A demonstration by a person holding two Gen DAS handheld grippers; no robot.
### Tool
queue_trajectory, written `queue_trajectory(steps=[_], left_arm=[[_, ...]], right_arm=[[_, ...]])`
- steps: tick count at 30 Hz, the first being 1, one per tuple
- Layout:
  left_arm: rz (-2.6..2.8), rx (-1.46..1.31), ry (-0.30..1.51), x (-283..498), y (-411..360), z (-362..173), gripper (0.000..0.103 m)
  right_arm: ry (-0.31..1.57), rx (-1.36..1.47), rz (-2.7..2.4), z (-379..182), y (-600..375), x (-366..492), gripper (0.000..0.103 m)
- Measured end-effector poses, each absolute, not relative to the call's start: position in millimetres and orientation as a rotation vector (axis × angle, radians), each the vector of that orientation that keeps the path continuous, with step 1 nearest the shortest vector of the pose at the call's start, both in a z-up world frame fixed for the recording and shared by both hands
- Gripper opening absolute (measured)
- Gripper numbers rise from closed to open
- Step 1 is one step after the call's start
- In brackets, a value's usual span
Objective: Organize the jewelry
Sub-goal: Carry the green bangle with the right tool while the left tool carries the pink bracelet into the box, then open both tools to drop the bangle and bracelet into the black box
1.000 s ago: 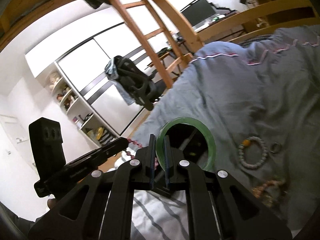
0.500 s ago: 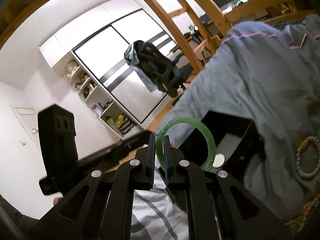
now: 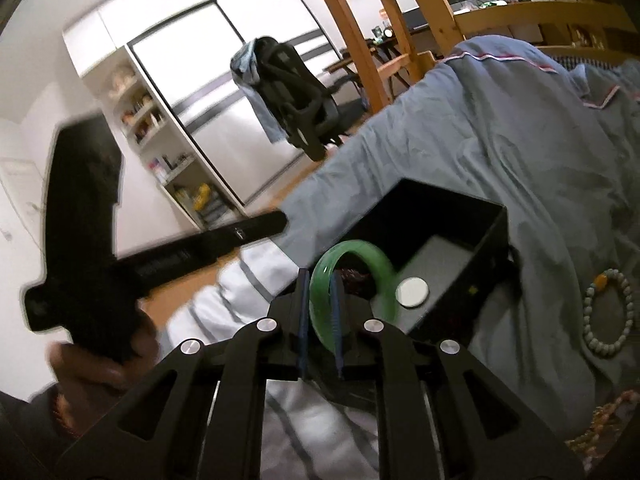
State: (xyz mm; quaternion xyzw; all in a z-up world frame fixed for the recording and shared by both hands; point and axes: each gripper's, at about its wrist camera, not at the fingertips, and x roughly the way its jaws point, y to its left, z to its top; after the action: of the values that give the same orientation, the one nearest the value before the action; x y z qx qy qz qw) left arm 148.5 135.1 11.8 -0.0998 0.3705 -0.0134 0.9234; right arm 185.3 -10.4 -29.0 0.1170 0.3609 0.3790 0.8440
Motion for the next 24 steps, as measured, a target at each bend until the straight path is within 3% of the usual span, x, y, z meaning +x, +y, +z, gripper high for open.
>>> queue_trajectory(steps=[4, 8, 10, 13, 19, 24], left_arm=[[-0.004, -0.181, 0.743, 148, 132, 12, 0.033], [-0.003, -0.174, 0.739, 150, 129, 12, 0.035], [-0.003, -0.165, 0.737, 150, 126, 11, 0.041], [-0.006, -0.153, 0.721, 148, 121, 13, 0.051], [-0.017, -0.091, 0.684, 140, 99, 15, 0.079], [-0.072, -0.059, 0.664, 132, 73, 12, 0.087]], right_arm=[[0.727, 0.198, 0.773, -24, -12, 180, 0.055], [0.687, 0.139, 0.704, -16, -21, 179, 0.065], [0.686, 0.117, 0.662, -13, -27, 180, 0.073], [0.678, 0.077, 0.575, -10, -38, 179, 0.090], [0.665, 0.029, 0.408, 3, -67, 169, 0.099], [0.673, 0.005, 0.277, 12, -102, 153, 0.099]])
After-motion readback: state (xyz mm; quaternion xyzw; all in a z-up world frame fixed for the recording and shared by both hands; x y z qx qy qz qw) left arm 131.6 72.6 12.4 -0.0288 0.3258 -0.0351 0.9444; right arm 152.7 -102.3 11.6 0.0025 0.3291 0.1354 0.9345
